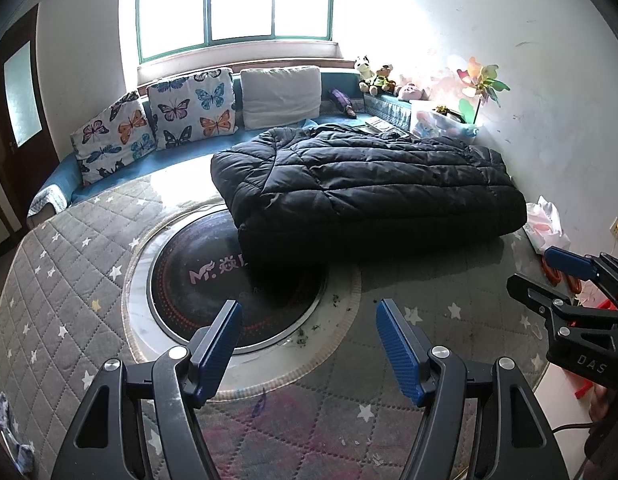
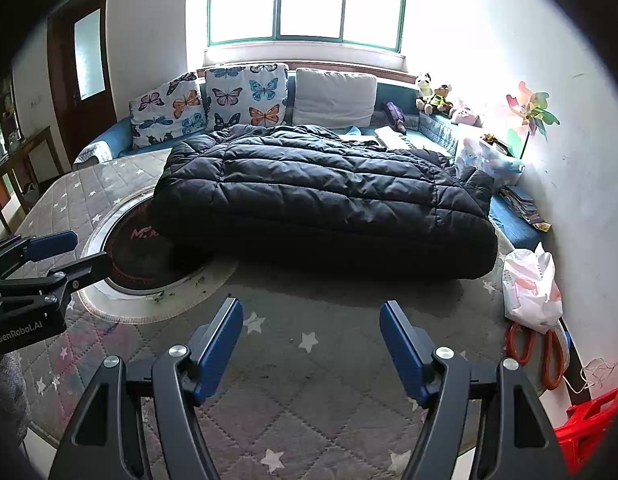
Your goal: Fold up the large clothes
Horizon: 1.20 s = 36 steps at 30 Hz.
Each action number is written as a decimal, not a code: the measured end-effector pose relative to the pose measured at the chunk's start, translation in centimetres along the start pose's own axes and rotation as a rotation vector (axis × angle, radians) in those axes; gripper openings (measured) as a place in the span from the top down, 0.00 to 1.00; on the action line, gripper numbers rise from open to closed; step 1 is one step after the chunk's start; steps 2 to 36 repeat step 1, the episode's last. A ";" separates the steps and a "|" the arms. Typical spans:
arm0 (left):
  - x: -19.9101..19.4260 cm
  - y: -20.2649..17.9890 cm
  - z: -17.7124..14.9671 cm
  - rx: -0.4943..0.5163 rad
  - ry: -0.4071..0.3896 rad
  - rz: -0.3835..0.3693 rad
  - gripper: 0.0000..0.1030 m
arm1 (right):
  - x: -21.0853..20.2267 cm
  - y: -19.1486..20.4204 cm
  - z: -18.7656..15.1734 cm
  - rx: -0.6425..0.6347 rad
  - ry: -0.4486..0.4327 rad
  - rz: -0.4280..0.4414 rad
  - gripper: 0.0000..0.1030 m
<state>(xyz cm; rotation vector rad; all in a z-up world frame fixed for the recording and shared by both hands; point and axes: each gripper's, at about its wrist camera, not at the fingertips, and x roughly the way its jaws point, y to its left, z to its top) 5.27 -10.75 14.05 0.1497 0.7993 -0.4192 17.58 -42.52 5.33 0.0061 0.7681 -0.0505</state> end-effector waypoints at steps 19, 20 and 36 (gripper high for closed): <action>0.0 0.0 0.0 0.002 0.002 -0.002 0.29 | 0.0 0.0 0.0 0.001 0.000 0.002 0.25; 0.0 0.0 0.0 0.002 0.002 -0.002 0.29 | 0.0 0.0 0.0 0.001 0.000 0.002 0.25; 0.0 0.0 0.0 0.002 0.002 -0.002 0.29 | 0.0 0.0 0.0 0.001 0.000 0.002 0.25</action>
